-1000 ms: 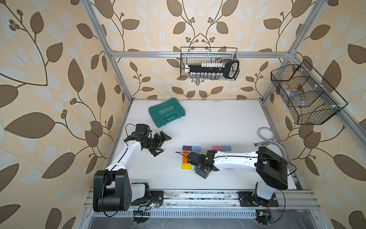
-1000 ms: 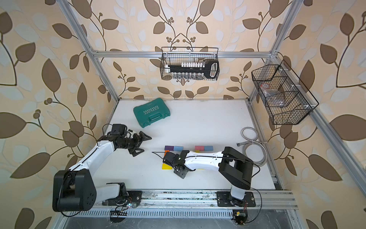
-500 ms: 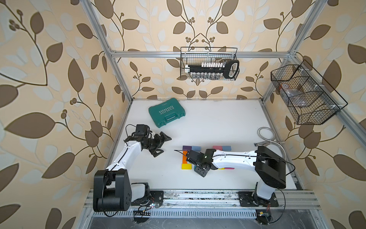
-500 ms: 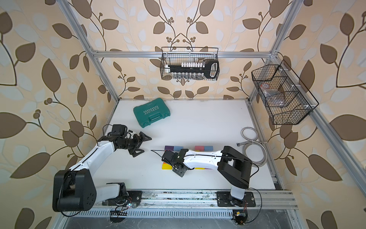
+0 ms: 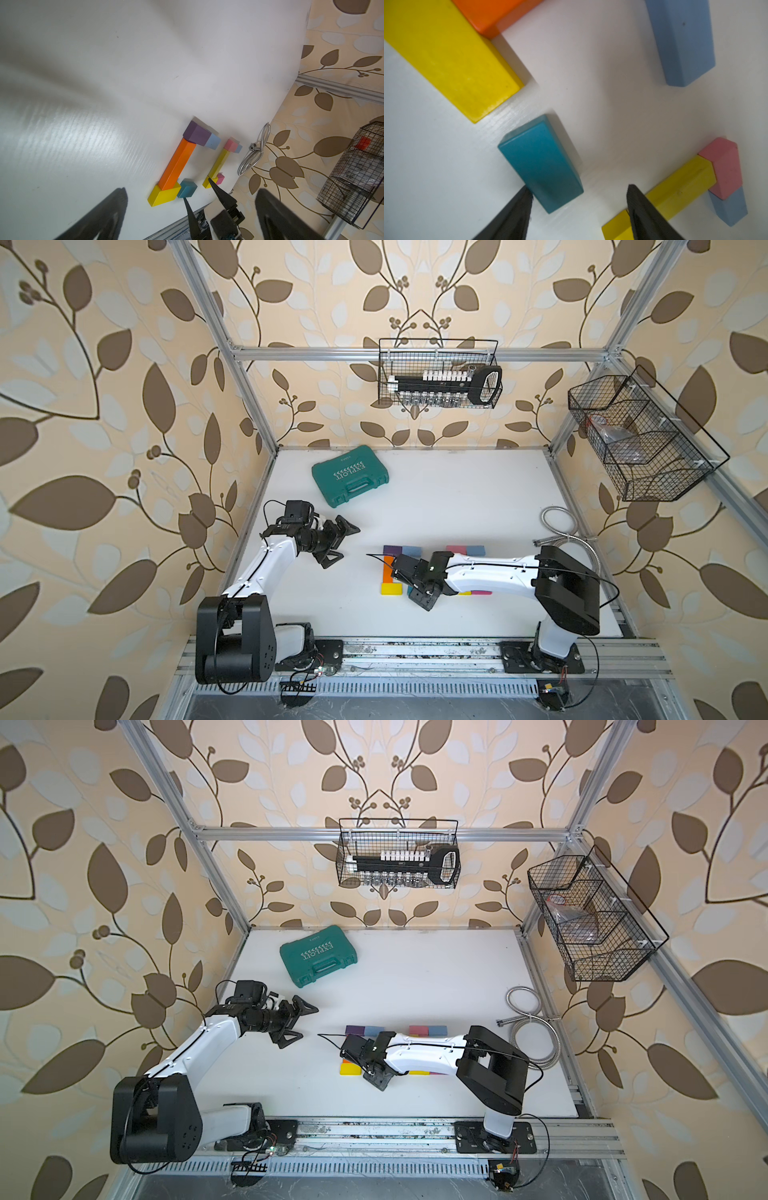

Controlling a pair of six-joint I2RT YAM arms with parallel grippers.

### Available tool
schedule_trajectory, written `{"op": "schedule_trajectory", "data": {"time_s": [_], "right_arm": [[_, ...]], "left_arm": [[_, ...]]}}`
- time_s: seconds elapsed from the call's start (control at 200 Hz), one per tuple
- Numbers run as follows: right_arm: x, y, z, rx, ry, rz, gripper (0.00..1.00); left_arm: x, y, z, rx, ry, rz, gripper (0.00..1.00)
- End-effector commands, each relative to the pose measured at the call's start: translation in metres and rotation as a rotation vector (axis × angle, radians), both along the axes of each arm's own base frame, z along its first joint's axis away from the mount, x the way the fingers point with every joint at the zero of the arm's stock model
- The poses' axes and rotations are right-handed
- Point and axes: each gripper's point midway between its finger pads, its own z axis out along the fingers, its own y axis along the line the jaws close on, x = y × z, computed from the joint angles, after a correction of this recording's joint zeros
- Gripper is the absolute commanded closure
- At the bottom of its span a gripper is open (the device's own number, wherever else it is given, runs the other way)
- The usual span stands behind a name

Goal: Assemble the letter c with building blocks
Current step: Assemble the building block at the center of the board.

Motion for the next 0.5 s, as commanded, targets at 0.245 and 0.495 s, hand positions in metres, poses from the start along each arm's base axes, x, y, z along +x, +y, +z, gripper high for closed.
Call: {"op": "schedule_trajectory", "data": {"time_s": [0.245,0.495], "right_arm": [[-0.02,0.032,0.067,0.378,0.133,-0.347,0.14],[-0.01,0.025,0.062,0.685,0.23,-0.763,0.06]], "left_arm": [[0.006,0.002,0.003,-0.002,-0.005,0.001,0.01],[0.016,0.006,0.008,0.018,-0.012,0.002,0.01]]}}
